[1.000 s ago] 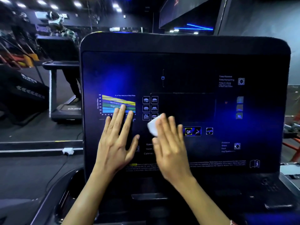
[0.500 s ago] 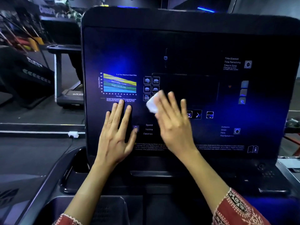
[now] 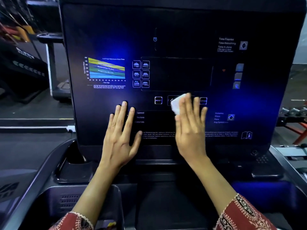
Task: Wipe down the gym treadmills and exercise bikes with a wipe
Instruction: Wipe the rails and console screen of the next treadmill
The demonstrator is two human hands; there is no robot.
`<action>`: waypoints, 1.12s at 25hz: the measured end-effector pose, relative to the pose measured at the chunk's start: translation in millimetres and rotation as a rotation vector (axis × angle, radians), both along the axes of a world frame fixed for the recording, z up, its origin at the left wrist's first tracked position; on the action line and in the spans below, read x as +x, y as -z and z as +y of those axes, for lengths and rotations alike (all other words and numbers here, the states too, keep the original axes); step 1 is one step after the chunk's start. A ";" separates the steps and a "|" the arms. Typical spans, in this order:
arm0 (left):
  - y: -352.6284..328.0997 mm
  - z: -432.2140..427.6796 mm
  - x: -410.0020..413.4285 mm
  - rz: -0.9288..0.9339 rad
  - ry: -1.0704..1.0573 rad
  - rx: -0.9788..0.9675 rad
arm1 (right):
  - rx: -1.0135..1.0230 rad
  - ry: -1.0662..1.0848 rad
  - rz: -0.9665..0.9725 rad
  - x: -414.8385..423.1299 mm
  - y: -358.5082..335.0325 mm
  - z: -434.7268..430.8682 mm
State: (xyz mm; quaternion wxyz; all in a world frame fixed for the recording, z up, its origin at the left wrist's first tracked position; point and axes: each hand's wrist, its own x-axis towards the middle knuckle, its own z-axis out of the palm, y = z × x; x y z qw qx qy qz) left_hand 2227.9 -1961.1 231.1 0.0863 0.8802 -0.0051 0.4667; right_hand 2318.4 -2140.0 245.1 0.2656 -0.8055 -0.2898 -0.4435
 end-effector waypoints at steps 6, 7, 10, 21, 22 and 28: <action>5.3 -25.7 5.3 0.011 0.022 0.016 | -0.143 0.042 -0.065 6.0 18.2 -37.5; 6.1 -29.0 6.0 0.008 0.028 0.020 | -0.038 0.051 0.017 5.7 17.7 -39.9; 7.9 -34.0 9.0 -0.006 0.036 0.017 | -0.299 -0.136 -0.089 -4.1 32.6 -46.5; 13.2 -30.0 3.0 0.022 0.009 0.022 | -0.335 -0.333 -0.152 -3.3 17.8 -11.8; 15.3 -27.6 -0.3 0.031 0.001 0.017 | -0.426 -0.339 -0.196 -0.8 23.1 -23.3; 27.5 -21.3 -11.8 0.030 -0.020 -0.023 | -0.095 -0.140 0.046 -11.2 33.4 -33.0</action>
